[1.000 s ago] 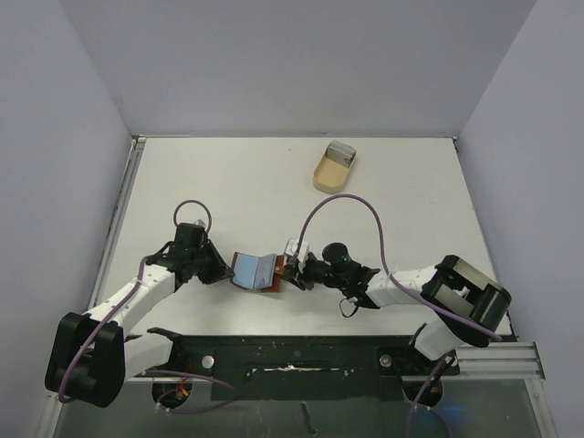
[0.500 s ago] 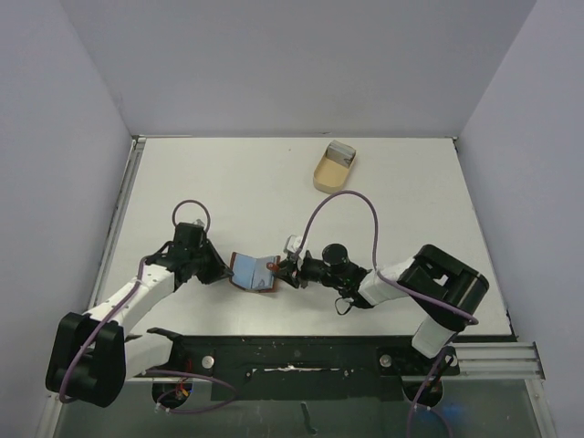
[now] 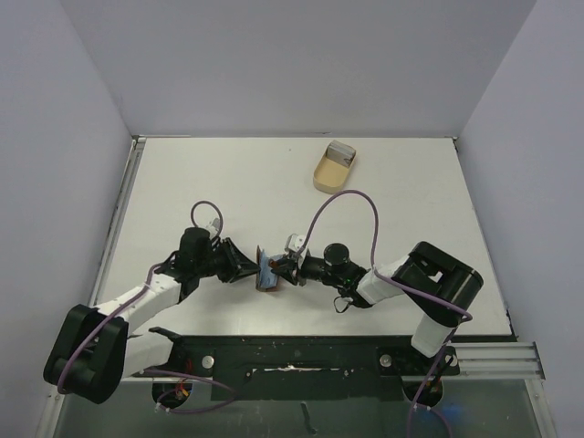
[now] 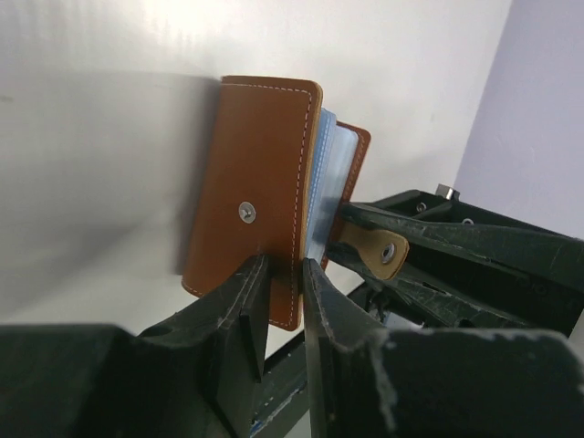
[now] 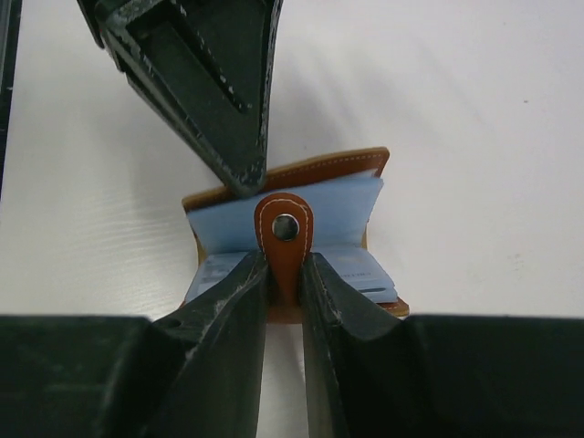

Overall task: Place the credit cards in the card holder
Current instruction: Close the card holder at the center of the board.

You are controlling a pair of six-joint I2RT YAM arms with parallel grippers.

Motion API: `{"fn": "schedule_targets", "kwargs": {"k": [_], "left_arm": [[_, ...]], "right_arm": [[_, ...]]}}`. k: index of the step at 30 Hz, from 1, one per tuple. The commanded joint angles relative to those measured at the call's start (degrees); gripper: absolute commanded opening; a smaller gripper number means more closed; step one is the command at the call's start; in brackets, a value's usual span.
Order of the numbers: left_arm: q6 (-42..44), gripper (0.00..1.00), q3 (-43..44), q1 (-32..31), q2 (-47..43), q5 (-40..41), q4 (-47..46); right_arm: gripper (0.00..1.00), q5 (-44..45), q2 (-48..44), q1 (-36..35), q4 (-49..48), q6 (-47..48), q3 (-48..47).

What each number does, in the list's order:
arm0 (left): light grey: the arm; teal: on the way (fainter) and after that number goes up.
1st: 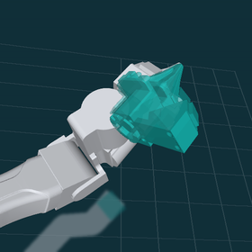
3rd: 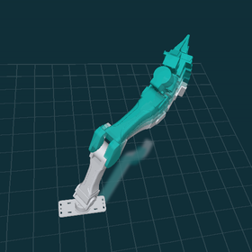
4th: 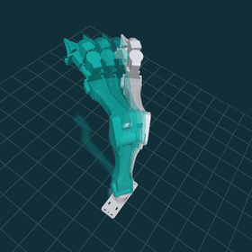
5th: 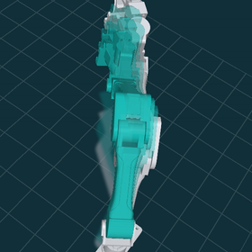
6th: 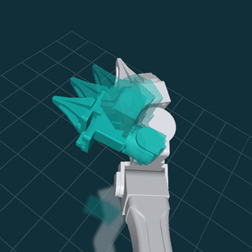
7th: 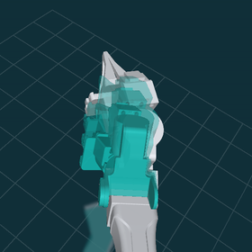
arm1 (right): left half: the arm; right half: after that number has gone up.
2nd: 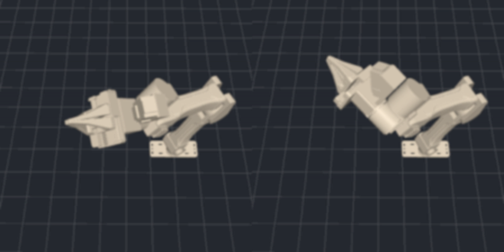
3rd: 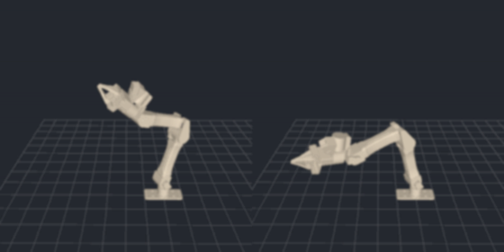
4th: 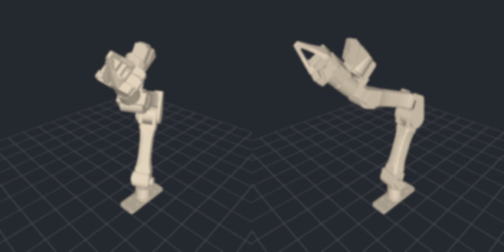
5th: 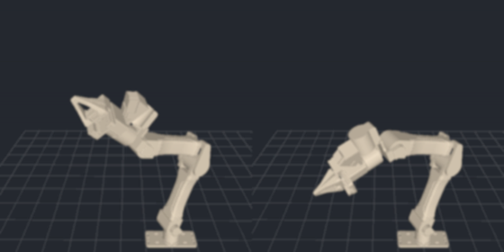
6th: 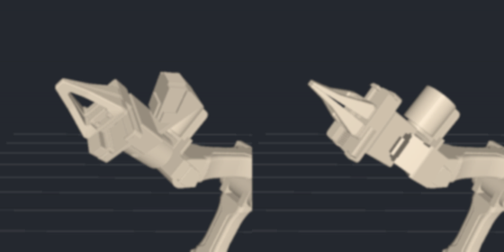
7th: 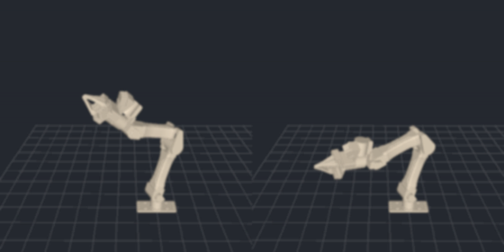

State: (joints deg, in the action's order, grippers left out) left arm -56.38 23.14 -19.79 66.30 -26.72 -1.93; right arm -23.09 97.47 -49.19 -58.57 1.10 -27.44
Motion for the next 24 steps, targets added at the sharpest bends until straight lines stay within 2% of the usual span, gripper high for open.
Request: {"fn": "schedule_targets", "kwargs": {"k": [1,10,19,21,24], "left_arm": [[-4.1,0.20,-1.2,-4.1,2.1,-2.5,-10.7],[-4.4,0.23,0.6,-11.2,9.9,2.9,-12.7],[-3.5,0.15,1.4,-12.3,12.6,4.7,-12.3],[-3.5,0.15,2.1,-12.3,11.7,5.0,-11.4],[-2.8,0.22,4.5,-12.3,9.5,8.2,-5.3]], "right_arm": [[0.00,-0.9,0.8,0.0,-8.2,0.2,0.0],[0.00,-1.0,2.7,0.5,-11.7,-0.6,1.2],[0.26,1.3,-3.8,1.9,-5.4,-4.0,5.2],[0.30,2.0,-6.9,2.0,-2.9,-5.9,6.2],[0.37,3.4,-11.6,1.9,0.4,-9.9,7.8]]}}
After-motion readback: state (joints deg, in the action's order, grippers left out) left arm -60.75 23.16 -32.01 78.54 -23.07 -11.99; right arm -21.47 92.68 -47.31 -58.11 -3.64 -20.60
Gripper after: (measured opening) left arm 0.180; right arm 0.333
